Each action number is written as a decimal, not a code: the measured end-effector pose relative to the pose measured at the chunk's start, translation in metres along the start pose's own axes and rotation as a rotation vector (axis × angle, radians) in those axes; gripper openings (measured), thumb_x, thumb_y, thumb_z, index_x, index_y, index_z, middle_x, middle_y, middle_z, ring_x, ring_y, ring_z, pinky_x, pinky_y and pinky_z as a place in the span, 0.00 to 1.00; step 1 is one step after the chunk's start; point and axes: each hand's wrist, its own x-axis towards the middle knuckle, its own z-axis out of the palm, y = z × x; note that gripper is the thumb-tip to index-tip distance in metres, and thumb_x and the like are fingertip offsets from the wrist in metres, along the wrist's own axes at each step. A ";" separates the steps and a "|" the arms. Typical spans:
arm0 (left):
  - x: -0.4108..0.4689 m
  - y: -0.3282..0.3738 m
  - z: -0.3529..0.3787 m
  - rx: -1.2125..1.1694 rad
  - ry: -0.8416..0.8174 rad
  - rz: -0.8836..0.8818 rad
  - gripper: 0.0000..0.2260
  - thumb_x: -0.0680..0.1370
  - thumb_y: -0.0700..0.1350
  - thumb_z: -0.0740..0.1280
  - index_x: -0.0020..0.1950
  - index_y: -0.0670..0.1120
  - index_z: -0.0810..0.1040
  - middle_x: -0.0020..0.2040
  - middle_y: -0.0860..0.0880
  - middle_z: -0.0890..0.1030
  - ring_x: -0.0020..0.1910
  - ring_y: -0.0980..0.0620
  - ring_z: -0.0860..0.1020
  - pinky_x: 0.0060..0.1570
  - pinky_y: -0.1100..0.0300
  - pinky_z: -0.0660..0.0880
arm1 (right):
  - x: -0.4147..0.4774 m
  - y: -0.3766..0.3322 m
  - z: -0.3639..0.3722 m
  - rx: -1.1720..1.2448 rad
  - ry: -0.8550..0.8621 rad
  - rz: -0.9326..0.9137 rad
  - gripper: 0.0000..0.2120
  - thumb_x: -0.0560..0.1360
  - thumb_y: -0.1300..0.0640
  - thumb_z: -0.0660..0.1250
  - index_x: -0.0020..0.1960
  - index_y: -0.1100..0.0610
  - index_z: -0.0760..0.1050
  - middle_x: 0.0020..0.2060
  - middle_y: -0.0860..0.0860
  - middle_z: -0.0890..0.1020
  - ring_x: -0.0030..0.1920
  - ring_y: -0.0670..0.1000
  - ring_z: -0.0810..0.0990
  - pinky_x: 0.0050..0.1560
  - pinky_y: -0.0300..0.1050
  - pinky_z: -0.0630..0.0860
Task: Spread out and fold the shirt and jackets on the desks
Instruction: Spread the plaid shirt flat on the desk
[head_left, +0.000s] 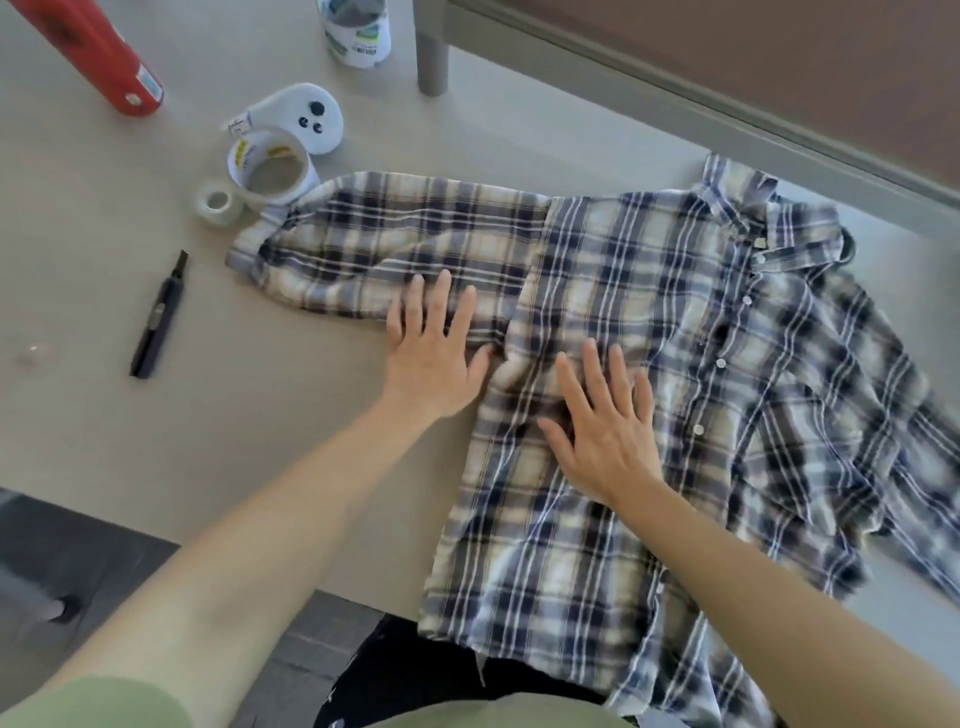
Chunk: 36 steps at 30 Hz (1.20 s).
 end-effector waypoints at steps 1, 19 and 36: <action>0.003 -0.004 -0.001 0.001 0.011 0.008 0.32 0.81 0.59 0.52 0.82 0.49 0.47 0.82 0.44 0.43 0.79 0.39 0.41 0.76 0.36 0.42 | -0.012 0.006 0.007 0.005 -0.023 0.031 0.35 0.81 0.33 0.42 0.82 0.47 0.39 0.81 0.52 0.40 0.80 0.58 0.36 0.78 0.62 0.40; -0.114 0.048 0.045 0.134 -0.028 0.097 0.29 0.82 0.63 0.46 0.81 0.54 0.48 0.82 0.47 0.42 0.79 0.38 0.40 0.75 0.37 0.39 | -0.132 0.012 0.037 0.201 0.228 0.075 0.30 0.83 0.40 0.47 0.80 0.53 0.56 0.80 0.58 0.53 0.81 0.58 0.49 0.79 0.59 0.48; -0.185 0.085 0.087 0.189 -0.025 0.475 0.32 0.81 0.66 0.46 0.82 0.53 0.50 0.82 0.45 0.48 0.81 0.42 0.45 0.77 0.41 0.48 | -0.201 0.090 0.080 0.084 -0.018 0.118 0.36 0.80 0.32 0.39 0.81 0.51 0.38 0.80 0.50 0.38 0.79 0.49 0.33 0.79 0.54 0.36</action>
